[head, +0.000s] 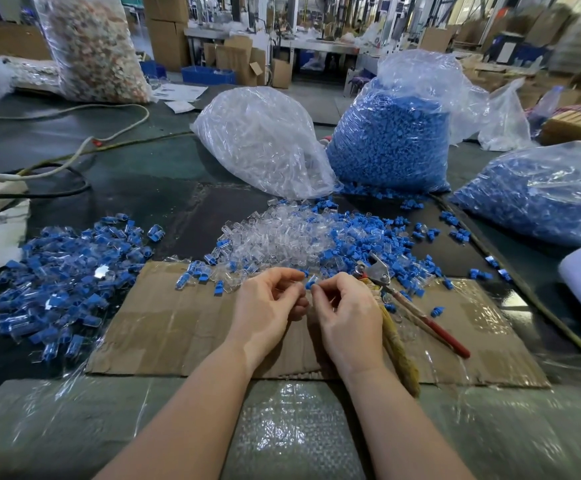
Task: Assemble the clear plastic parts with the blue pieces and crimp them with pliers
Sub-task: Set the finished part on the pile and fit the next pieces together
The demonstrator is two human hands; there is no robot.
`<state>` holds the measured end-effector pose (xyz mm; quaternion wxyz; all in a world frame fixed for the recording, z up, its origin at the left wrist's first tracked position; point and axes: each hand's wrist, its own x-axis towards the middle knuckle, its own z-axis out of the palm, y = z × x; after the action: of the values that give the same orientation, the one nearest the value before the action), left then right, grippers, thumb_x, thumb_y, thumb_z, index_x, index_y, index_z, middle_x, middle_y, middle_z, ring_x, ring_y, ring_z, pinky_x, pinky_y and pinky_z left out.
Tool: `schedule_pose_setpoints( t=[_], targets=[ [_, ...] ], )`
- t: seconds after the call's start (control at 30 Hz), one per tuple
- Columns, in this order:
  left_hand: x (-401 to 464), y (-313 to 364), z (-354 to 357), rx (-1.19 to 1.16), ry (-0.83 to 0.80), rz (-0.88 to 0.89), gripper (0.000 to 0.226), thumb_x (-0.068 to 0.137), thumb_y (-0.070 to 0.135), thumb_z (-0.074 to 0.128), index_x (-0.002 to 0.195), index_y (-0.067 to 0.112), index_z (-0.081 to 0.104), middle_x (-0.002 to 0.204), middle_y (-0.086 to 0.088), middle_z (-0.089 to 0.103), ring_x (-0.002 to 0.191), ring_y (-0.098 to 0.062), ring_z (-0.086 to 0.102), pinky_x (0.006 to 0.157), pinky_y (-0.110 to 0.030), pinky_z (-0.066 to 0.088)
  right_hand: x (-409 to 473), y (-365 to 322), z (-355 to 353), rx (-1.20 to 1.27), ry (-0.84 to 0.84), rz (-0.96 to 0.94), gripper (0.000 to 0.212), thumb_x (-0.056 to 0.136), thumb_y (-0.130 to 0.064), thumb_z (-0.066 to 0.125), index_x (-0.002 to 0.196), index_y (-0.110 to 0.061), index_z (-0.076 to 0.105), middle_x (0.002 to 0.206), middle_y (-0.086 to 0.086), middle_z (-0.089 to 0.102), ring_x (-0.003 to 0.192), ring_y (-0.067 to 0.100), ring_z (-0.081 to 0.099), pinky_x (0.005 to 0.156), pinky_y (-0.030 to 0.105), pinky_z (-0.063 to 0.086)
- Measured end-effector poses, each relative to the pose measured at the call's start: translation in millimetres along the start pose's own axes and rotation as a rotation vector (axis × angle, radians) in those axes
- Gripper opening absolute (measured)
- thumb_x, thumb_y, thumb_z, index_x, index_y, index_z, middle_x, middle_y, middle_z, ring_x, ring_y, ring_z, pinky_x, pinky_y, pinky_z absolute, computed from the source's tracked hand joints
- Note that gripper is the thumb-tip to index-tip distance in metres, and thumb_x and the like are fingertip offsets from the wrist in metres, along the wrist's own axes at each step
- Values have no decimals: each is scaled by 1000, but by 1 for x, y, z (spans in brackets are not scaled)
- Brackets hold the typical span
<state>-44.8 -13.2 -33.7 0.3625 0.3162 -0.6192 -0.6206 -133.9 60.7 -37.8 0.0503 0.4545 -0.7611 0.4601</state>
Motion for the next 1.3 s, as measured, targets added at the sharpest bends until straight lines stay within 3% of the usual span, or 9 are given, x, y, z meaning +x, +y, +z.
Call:
schedule_pose_setpoints(
  t=[0.3,0.4,0.57,0.97,1.3],
  targets=[
    [-1,-1,-1,36,-20,5,18,88,-6,54,88,10,63,75,-12,65,59,-6,62,58,-17,53,-2,1,1,-12,-54,-4,10,84,-16,67,76,-12,63,77,0,63,79,20,54,75,34,39],
    [-1,0,-1,6,-1,8,22,89,-7,52,85,13,62,73,-9,64,57,-5,61,56,-19,53,-1,-1,-1,1,-27,-48,5,82,-16,70,85,-12,66,81,-3,63,81,17,54,77,31,41],
    [-1,0,-1,-13,1,-1,22,89,-5,53,84,14,62,68,-5,62,54,-4,59,53,-19,51,0,-4,-5,30,-48,-96,25,81,-8,69,106,-15,70,87,-3,58,88,18,53,85,27,39],
    [-1,1,-2,22,-19,-9,17,89,-2,54,86,12,63,67,-6,62,54,-6,59,52,-18,50,0,-4,-6,19,-45,-112,15,81,-9,70,95,-15,72,85,-3,58,86,18,53,80,29,42],
    [3,-1,-1,64,-3,17,12,86,1,61,81,12,62,66,-7,62,53,-11,58,53,-20,50,1,-3,-5,24,-58,-115,18,78,-8,72,95,-14,73,85,-1,58,85,19,53,80,22,38]
  ],
)
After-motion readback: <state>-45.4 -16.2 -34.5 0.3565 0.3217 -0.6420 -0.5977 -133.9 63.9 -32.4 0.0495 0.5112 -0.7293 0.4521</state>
